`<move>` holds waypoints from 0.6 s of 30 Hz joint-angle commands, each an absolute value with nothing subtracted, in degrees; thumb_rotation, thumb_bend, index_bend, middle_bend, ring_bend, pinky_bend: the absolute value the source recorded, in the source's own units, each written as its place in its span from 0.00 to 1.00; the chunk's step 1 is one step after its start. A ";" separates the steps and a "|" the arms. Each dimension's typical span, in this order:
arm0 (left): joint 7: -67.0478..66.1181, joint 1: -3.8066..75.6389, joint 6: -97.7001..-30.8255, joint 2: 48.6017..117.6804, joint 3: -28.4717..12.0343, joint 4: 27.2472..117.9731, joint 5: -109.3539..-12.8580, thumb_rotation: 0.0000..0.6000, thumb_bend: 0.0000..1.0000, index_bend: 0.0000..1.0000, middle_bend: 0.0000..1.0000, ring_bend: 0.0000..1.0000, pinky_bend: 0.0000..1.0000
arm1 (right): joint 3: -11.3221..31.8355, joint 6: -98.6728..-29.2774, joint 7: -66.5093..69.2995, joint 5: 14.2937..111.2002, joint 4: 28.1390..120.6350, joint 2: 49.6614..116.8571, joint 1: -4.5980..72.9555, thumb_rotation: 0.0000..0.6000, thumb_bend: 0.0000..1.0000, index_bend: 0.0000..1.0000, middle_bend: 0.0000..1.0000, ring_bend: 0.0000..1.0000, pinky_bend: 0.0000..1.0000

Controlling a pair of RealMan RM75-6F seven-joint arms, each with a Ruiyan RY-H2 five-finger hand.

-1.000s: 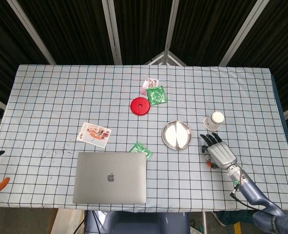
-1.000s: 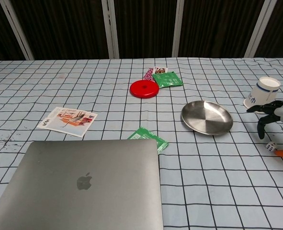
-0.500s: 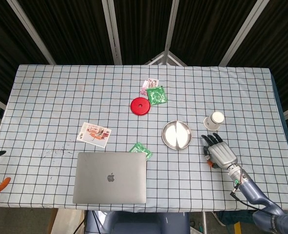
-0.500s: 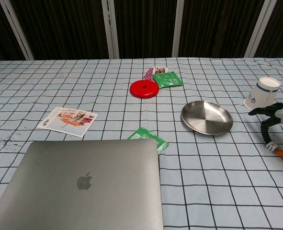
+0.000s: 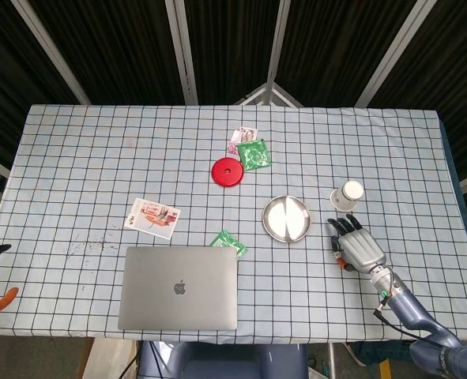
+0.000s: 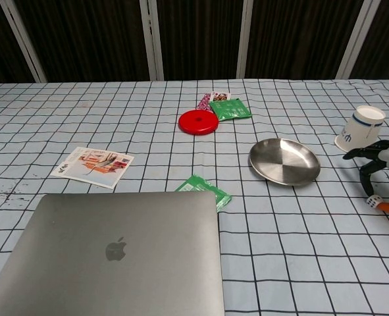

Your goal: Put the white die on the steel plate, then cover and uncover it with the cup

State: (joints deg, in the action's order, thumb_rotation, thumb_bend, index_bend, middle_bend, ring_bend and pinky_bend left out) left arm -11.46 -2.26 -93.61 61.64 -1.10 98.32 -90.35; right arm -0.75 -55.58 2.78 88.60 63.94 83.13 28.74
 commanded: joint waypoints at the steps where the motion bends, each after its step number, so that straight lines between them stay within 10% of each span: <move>1: -11.46 -2.21 -93.52 61.65 -1.09 98.32 -90.35 1.00 0.26 0.23 0.00 0.00 0.13 | -0.75 -55.74 2.78 88.56 63.93 83.12 28.76 1.00 0.39 0.57 0.12 0.12 0.00; 18: -9.66 -2.22 -93.53 60.97 -1.17 98.28 -90.05 1.00 0.26 0.23 0.00 0.00 0.13 | 2.95 -61.74 -3.05 89.22 81.36 76.16 30.01 1.00 0.39 0.60 0.13 0.13 0.00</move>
